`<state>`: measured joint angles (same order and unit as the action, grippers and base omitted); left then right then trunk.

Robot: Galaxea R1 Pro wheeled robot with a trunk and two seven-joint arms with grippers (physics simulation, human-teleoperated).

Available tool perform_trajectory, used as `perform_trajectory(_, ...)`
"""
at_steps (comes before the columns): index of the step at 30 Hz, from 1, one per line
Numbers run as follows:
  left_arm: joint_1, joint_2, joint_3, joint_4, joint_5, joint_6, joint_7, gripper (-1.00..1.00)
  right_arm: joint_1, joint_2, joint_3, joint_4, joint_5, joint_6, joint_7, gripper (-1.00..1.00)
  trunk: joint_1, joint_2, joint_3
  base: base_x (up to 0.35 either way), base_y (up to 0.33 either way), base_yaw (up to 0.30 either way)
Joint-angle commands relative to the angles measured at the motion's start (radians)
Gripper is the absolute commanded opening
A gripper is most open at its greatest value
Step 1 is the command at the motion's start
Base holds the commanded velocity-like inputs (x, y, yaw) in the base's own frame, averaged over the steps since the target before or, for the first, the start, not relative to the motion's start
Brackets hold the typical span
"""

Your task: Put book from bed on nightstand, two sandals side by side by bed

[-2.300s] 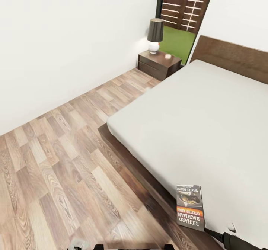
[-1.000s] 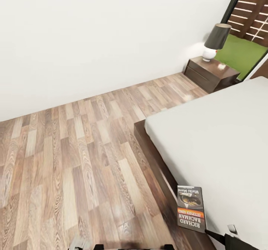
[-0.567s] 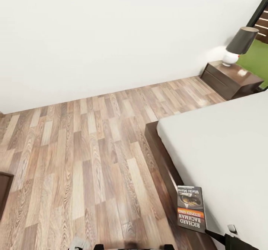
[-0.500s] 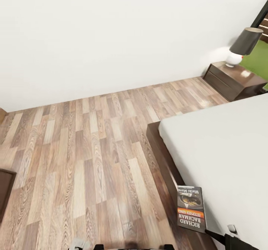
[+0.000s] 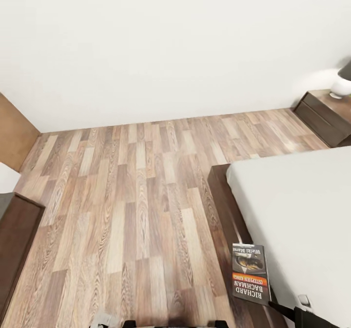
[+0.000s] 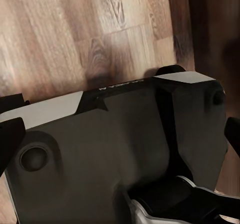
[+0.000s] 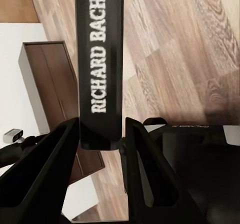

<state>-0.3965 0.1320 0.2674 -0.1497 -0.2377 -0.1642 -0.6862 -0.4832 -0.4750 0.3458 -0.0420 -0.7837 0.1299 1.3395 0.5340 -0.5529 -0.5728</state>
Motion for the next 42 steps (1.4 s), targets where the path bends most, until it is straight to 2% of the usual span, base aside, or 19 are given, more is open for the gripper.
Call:
perform_trajectory(1,-0.001,0.0,0.007,0.001,-0.011,-0.006,-0.003,1.0,0.0,-0.001,0.006,-0.001,-0.011,0.01,0.003,-1.0,0.0,-0.001,-0.001,0.0,0.0,0.294)
perform_trajectory(16,-0.001,0.0,0.007,0.001,-0.011,-0.006,-0.003,1.0,0.0,-0.001,0.006,-0.001,-0.011,0.01,0.003,-1.0,0.0,-0.001,-0.001,0.0,0.0,0.288)
perform_trajectory(32,-0.001,0.0,0.006,0.001,-0.011,-0.006,-0.003,1.0,0.0,-0.001,0.006,0.004,-0.011,0.008,-0.002,-1.0,0.0,-0.001,0.005,0.0,0.0,0.023)
perform_trajectory(37,-0.001,0.0,0.006,0.001,-0.011,-0.006,-0.003,1.0,0.0,-0.001,0.003,0.037,-0.012,0.002,-0.125,-1.0,0.0,-0.001,0.013,0.0,0.0,0.042)
perform_trajectory(42,-0.001,0.0,0.006,0.001,-0.011,-0.006,-0.003,1.0,0.0,-0.006,0.003,0.034,-0.012,-0.014,-0.15,-1.0,0.0,-0.001,0.021,0.0,0.0,0.088)
